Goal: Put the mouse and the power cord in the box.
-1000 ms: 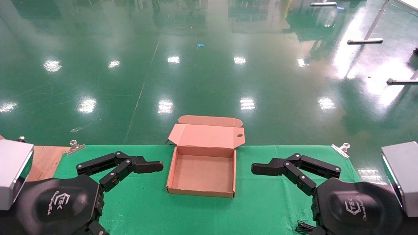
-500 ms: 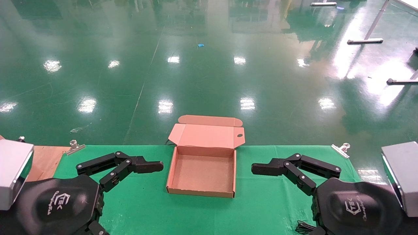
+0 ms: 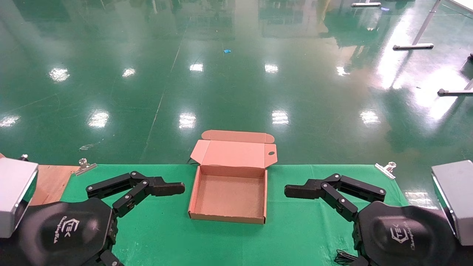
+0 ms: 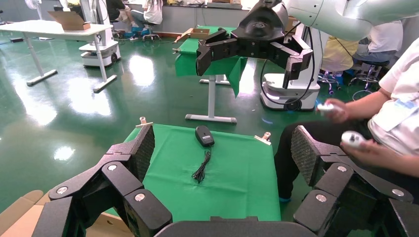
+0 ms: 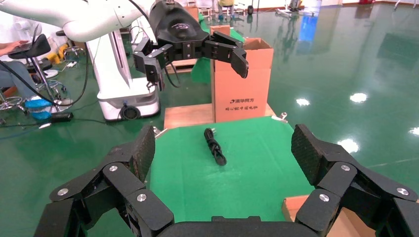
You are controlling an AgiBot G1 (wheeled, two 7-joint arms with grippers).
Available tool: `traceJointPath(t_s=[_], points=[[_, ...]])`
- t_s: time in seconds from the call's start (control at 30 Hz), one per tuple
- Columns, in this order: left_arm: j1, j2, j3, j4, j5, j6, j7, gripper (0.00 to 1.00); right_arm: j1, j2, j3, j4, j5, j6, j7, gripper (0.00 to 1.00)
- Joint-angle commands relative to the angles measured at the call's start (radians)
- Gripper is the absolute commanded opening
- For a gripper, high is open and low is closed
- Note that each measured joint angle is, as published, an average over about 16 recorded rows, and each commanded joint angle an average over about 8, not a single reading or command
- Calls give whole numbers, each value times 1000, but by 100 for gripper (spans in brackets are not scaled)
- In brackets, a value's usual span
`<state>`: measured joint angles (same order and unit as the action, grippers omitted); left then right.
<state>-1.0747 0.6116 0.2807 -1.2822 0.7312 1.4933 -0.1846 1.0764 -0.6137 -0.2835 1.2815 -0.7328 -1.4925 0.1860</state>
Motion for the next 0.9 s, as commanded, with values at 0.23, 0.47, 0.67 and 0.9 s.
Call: traceJointPath(t_s=[0.23,0.47,0.67,0.9], points=[[0,0,0,0,0,0,0,100,0,0,0,0,0,0,0,100],[16,-4,10,17,24,12,22,100,2,-4,-23,1,-48,-1,-3,100],[20,-17,48,83,126,51,95,100,70,-31,-111,-1,-244,-22,-16,100],[-51,-11,133,197,319,72,197,100,238,-98,-281,2,-599,-72,-16,100]])
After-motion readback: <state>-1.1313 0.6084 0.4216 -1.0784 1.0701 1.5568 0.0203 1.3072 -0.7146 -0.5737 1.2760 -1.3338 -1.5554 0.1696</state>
